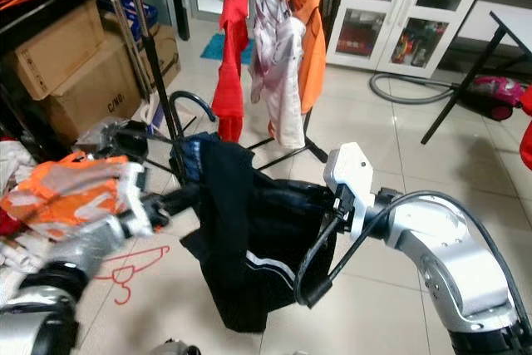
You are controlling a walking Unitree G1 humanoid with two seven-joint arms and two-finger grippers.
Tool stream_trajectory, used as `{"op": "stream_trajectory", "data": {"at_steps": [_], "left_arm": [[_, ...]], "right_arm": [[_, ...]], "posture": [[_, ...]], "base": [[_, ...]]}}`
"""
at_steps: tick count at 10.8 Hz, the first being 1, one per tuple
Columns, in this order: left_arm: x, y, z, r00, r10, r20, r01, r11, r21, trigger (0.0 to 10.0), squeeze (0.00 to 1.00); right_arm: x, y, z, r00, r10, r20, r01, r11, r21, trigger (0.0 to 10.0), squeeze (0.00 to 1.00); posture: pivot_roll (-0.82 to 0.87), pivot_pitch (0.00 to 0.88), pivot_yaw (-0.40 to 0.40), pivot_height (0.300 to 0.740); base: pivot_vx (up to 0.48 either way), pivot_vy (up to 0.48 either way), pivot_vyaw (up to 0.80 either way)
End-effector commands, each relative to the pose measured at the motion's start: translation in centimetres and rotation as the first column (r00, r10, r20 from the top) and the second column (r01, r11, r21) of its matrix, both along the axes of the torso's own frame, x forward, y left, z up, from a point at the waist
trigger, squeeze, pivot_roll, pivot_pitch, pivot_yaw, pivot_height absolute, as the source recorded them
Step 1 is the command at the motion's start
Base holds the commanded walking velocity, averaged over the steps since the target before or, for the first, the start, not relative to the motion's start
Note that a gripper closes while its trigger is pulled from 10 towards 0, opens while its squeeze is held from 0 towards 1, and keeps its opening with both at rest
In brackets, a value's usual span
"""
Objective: Hang hanger
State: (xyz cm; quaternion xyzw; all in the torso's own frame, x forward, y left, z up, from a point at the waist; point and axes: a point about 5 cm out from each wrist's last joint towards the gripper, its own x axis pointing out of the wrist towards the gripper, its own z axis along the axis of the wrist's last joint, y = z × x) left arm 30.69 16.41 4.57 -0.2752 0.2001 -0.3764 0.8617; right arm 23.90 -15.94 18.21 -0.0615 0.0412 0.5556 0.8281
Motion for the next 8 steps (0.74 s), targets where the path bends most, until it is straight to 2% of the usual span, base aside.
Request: {"op": "stream_trajectory", "data": {"at_steps": [1,3,4,5,8], "left_arm": [[0.4,-1.1,0.6,0.999,-0.046,0.008,0.046,0.997,-0.054,10.0,0.0],[0.3,-2.2,0.5,0.996,-0.085,-0.005,0.084,0.991,-0.103,10.0,0.0],[0.1,-2.7,0.8,0.99,-0.138,-0.003,0.135,0.976,-0.169,10.0,0.0],[0.0,-2.8,0.9,0.987,-0.161,0.005,0.16,0.971,-0.176,0.3,0.0],[-0.7,-2.1,0.5,0.983,-0.183,0.006,0.182,0.968,-0.173,0.0,0.0]], "right_arm": [[-0.2,0.5,1.3,0.999,0.028,0.043,-0.029,0.999,0.026,0.0,0.0],[-0.3,0.8,1.8,0.998,0.038,0.053,-0.041,0.998,0.044,0.0,0.0],[-0.5,1.1,2.0,0.997,0.05,0.055,-0.053,0.997,0.049,0.0,0.0],[-0.5,1.1,1.9,0.997,0.05,0.052,-0.053,0.997,0.049,0.0,0.0],[-0.4,0.9,1.7,0.999,0.038,0.039,-0.039,0.998,0.045,0.0,0.0]], "posture": [[-0.15,0.042,0.012,0.74],[-0.15,0.045,0.012,0.74],[-0.15,0.045,0.012,0.74],[-0.15,0.045,0.012,0.74],[-0.16,0.043,0.015,0.74]], "base": [[0.0,0.0,0.0],[0.0,0.0,0.0],[0.0,0.0,0.0],[0.0,0.0,0.0],[0.0,0.0,0.0]]}}
